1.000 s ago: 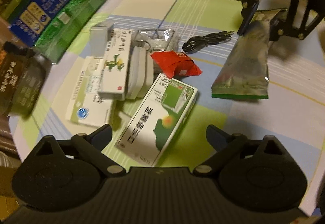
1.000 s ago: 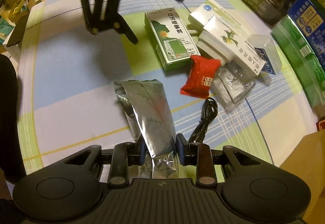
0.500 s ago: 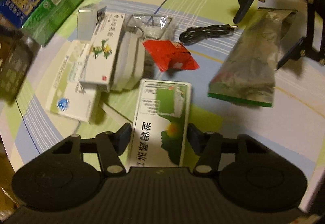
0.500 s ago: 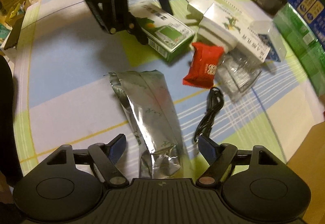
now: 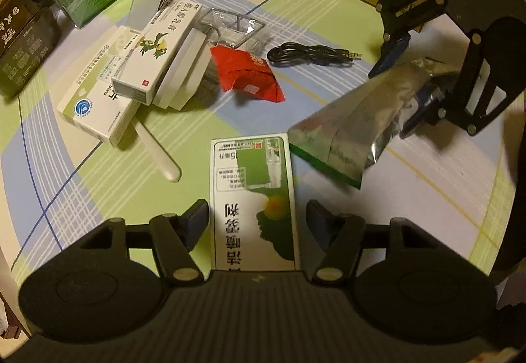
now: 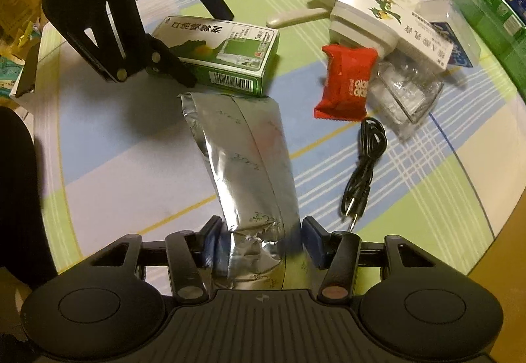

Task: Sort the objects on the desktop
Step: 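Carry the green box and foil bag in both grippers to the cardboard box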

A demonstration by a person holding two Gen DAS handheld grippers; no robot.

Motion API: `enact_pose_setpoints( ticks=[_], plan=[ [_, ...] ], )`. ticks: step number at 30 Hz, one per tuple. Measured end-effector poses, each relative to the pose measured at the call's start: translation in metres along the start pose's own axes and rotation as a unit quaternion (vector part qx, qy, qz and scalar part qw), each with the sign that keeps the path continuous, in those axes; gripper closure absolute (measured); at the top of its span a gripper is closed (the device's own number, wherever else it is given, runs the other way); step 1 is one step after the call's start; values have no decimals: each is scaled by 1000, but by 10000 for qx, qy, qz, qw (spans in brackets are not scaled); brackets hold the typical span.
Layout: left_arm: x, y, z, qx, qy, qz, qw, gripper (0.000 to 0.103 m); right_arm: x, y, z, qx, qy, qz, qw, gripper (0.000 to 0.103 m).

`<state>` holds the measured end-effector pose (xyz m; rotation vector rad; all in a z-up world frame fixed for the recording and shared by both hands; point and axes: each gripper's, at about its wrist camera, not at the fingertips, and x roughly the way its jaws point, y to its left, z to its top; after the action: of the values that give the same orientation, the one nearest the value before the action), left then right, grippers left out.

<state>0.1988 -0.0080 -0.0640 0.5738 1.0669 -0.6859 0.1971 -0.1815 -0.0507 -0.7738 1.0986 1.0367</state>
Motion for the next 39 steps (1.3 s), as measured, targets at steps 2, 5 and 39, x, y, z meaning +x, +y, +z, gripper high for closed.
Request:
enact_pose_setpoints(
  ticks=[2, 5, 39],
  plan=[
    [2, 1, 2, -50, -21, 13, 10000, 42, 3, 1, -1, -5, -42, -1, 10000, 51],
    [4, 2, 3, -107, -50, 11, 9999, 42, 4, 2, 4, 2, -99, 37, 9999, 49],
    [-45, -11, 17, -1333, -52, 377, 9903, 52, -93, -5, -11, 1697, -801, -318, 9817, 69]
  ],
)
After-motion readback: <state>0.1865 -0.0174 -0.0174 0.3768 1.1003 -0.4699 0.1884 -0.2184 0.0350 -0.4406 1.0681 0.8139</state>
